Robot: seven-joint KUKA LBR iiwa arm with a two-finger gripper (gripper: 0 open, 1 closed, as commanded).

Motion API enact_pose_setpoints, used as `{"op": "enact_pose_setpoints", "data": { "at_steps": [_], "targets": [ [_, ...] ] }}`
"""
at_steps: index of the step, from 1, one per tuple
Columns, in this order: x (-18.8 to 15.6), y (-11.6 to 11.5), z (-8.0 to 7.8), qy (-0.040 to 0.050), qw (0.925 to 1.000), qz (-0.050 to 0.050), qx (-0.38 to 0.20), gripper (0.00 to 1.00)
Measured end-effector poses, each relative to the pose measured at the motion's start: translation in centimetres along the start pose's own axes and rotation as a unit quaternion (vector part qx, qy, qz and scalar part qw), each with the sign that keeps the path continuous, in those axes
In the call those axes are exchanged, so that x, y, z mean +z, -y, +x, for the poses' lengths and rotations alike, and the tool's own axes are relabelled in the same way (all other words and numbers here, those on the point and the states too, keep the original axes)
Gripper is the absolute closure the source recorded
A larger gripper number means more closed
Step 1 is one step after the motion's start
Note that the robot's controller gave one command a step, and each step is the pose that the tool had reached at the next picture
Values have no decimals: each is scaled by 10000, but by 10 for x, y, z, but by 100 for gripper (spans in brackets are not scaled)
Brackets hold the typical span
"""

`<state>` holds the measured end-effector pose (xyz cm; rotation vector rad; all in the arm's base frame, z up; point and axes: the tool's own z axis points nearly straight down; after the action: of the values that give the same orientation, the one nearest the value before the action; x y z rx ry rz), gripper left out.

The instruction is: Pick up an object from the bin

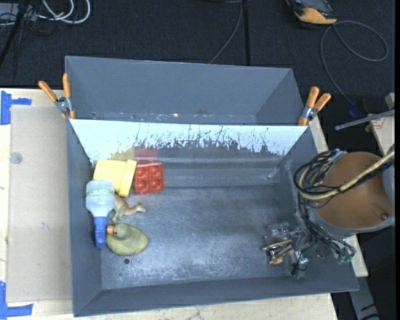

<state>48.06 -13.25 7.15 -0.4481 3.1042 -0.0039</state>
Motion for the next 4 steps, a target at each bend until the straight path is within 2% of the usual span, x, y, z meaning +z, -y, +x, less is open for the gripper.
{"op": "enact_pose_setpoints", "data": {
  "at_steps": [1,2,4],
  "targets": [
    [0,0,0,0,10000,0,-7,100],
    [0,7,3,30,9999,-43,91,100],
    [0,7,2,21,10000,-53,62,100]
  ]
}}
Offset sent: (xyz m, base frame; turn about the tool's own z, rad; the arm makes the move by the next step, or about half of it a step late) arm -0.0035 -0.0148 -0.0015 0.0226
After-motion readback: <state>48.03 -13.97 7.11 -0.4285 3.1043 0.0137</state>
